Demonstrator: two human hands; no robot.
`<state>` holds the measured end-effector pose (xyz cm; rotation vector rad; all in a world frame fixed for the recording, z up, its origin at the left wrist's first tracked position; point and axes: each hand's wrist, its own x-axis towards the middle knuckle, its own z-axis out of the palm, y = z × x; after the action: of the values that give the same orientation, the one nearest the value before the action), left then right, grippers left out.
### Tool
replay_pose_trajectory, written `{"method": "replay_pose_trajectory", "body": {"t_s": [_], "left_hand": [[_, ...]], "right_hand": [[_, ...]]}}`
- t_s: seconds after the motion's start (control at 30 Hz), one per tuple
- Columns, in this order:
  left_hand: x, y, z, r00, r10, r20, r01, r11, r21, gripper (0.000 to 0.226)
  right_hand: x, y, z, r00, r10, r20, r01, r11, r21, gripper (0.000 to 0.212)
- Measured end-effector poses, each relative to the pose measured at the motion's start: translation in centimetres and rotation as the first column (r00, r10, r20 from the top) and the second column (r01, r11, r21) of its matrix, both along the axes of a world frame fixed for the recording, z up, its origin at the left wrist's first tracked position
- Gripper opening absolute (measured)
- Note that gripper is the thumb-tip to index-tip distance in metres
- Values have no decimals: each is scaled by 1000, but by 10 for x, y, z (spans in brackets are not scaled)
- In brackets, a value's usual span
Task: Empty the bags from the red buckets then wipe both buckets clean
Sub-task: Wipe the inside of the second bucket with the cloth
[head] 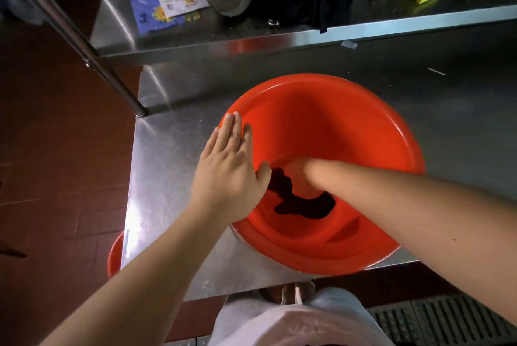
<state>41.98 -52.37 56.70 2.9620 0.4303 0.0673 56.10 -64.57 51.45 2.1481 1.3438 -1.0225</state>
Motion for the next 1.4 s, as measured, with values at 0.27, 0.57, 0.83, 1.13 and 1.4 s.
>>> {"method": "replay_pose_trajectory", "body": {"t_s": [0.27,0.57,0.83,1.13,1.4], "left_hand": [[-3,3,-2,1000,12,-11,-12,1000,0,80],[5,6,-5,999,11,-48,-10,1000,19,78],[9,8,-7,998,22,-55,-20,999,38,79],[7,8,-3,997,28,-70,-25,999,47,79],[8,7,-3,997,38,-68,-34,997,64,80]], "right_hand": [[20,-43,90,962,-264,74,224,912,345,24],[86,-123,188,794,-589,154,252,548,797,13],[128,-195,140,568,-793,220,464,530,710,17],[88,-216,34,545,-824,157,761,564,320,40],[91,-221,9,568,-810,145,709,571,415,35]]}}
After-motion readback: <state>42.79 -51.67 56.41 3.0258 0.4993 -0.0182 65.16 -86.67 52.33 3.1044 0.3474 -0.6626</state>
